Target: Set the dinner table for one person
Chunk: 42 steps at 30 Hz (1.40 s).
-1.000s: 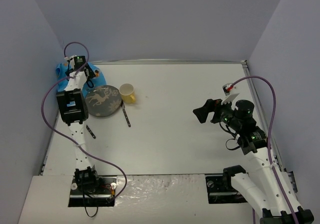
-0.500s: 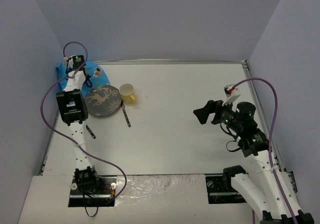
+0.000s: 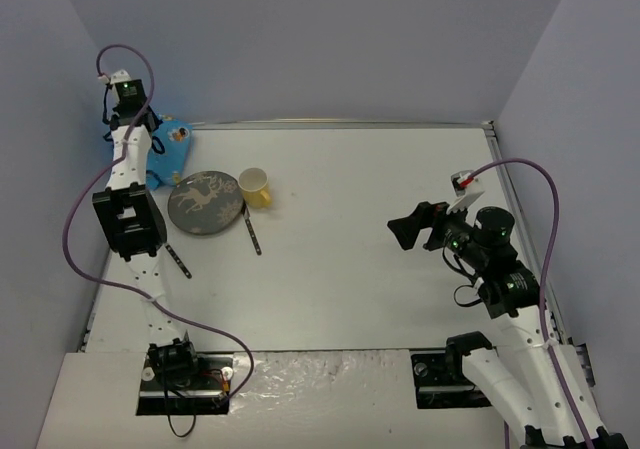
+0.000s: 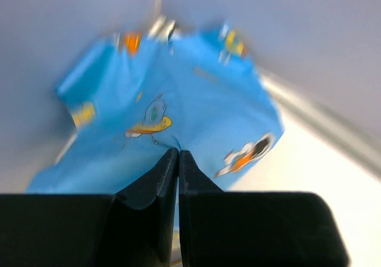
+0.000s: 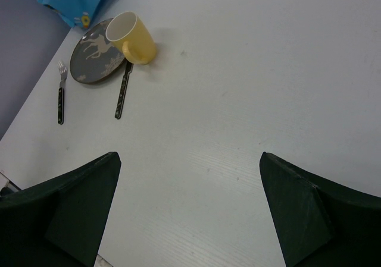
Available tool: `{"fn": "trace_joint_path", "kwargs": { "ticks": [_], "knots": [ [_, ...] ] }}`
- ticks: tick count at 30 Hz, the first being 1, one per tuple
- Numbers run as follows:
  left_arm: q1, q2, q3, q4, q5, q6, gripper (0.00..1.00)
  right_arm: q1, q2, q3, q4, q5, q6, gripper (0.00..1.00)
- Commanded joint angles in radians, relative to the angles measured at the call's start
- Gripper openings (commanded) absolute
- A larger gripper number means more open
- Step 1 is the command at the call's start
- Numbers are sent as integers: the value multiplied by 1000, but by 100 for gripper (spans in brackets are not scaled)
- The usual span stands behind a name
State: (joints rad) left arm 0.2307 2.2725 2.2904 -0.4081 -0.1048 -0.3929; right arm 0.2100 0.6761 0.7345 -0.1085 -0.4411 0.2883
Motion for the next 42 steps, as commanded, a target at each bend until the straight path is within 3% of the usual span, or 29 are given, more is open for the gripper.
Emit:
{"fn": "trace_joint_path", "kwargs": {
  "ticks": [1, 7, 14, 17, 20, 22, 27, 28, 31, 32, 35, 42],
  "knots": [
    [-24, -198, 164, 47, 91, 11, 0, 2, -6, 34, 81, 27, 15, 100],
    [-160, -328, 290, -61, 162, 63, 0, 2, -13, 59, 81, 67, 25, 100],
    [-612, -549, 170, -47, 204, 108, 0, 0, -69, 98, 68, 193, 27, 100],
    [-727, -580, 116, -25, 213, 106, 0, 0, -80, 108, 56, 216, 23, 100],
    [-869, -635, -44, 35, 198, 119, 0, 0, -101, 108, 24, 244, 25, 100],
    [-940, -674, -271, 133, 152, 149, 0, 0, -119, 101, 0, 260, 30, 100],
    [-1025, -702, -646, 254, 121, 125, 0, 0, -160, 76, -52, 274, 59, 100],
    [-1034, -695, -706, 276, 131, 99, 2, 0, -167, 68, -62, 274, 64, 100],
    [-1041, -657, -937, 352, 169, -14, 48, 2, -185, 32, -120, 280, 84, 100],
    [-1041, -651, -959, 333, 164, -34, 56, 0, -181, 19, -127, 280, 91, 100],
    [-1041, -663, -1019, 288, 151, -43, 61, 0, -150, -7, -150, 265, 125, 100],
    [-1041, -894, -1176, 256, 92, -88, 67, 6, 71, -36, -164, 217, 207, 96]
  ]
}}
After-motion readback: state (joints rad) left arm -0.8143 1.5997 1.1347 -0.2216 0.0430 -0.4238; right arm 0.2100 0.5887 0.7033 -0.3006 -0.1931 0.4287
